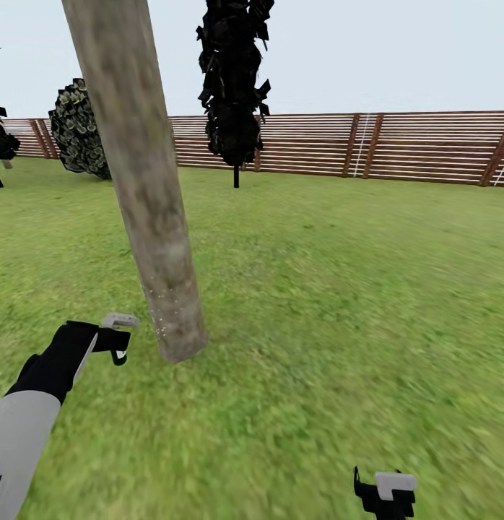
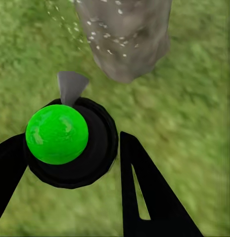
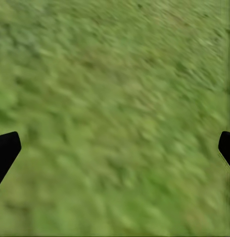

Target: In the garden, pick up the pesticide atomizer on the floor and spray pesticide onto both trees until each tree trunk is fully covered.

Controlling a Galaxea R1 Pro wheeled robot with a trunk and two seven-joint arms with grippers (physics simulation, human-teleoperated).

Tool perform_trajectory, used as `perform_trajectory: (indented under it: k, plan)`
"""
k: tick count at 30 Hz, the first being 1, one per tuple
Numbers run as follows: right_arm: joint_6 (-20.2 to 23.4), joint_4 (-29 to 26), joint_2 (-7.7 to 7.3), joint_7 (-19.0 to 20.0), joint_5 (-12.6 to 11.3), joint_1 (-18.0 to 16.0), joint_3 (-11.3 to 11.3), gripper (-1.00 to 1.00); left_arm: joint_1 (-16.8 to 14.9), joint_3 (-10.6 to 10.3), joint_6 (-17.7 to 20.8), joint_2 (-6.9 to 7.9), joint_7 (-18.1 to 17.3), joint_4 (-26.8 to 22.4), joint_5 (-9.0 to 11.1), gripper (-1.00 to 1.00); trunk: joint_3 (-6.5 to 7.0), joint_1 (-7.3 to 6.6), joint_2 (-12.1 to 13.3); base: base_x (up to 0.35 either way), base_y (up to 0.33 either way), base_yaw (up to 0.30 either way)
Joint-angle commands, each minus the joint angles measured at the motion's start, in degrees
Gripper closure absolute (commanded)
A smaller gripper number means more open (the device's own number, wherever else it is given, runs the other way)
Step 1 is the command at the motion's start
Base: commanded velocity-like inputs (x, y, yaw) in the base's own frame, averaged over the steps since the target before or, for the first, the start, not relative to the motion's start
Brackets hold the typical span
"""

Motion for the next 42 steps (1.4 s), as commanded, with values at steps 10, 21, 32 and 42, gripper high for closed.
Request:
perform_trajectory:
  k: [10,21,32,42]
  plan:
    - [0.00,-0.02,0.05,0.00,0.00,0.00,0.00,-1.00,0.68,0.27,0.02,1.99,0.09,0.26,0.02,1.00,0.00,0.00,0.00,0.092,-0.274,0.002]
    - [0.00,-0.04,0.10,0.00,0.00,0.00,0.00,-1.00,0.01,0.51,-0.04,-0.24,0.09,-0.01,0.45,1.00,0.00,0.00,0.00,0.087,-0.274,0.225]
    - [0.00,0.02,0.10,0.00,0.02,0.00,0.00,-1.00,0.72,3.01,-0.21,-0.99,0.15,0.08,0.08,1.00,0.00,0.00,0.00,0.001,-0.274,0.008]
    - [0.00,0.02,0.10,0.03,0.01,0.00,0.00,-1.00,0.33,3.72,-0.13,2.23,0.50,0.12,-0.03,1.00,0.00,0.00,0.00,0.000,-0.274,0.000]
